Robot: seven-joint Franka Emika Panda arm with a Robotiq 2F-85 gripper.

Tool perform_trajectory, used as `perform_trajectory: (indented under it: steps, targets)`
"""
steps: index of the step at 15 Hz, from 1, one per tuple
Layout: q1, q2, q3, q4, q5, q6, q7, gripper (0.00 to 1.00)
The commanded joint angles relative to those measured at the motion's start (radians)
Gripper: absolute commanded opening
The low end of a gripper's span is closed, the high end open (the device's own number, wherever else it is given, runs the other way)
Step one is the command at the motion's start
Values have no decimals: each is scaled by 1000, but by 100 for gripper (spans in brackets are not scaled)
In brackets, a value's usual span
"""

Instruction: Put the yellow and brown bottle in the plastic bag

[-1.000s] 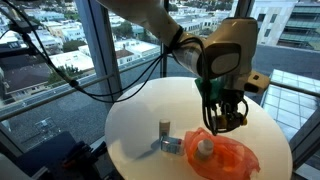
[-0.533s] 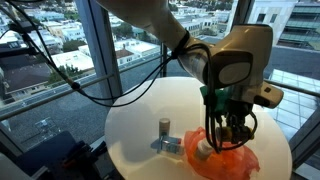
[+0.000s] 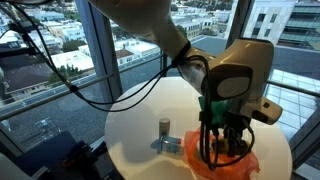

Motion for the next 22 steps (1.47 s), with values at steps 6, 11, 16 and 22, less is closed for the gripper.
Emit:
perform_trajectory:
  steps: [6, 11, 16, 22]
  targets:
    - [-3, 11, -13, -16, -13, 1, 0, 29]
    - [4, 26, -16, -20, -20, 0, 7, 29]
    - [6, 32, -16, -16, -18, -7, 11, 46]
    - [10, -14, -9, -19, -9, -50, 1, 100]
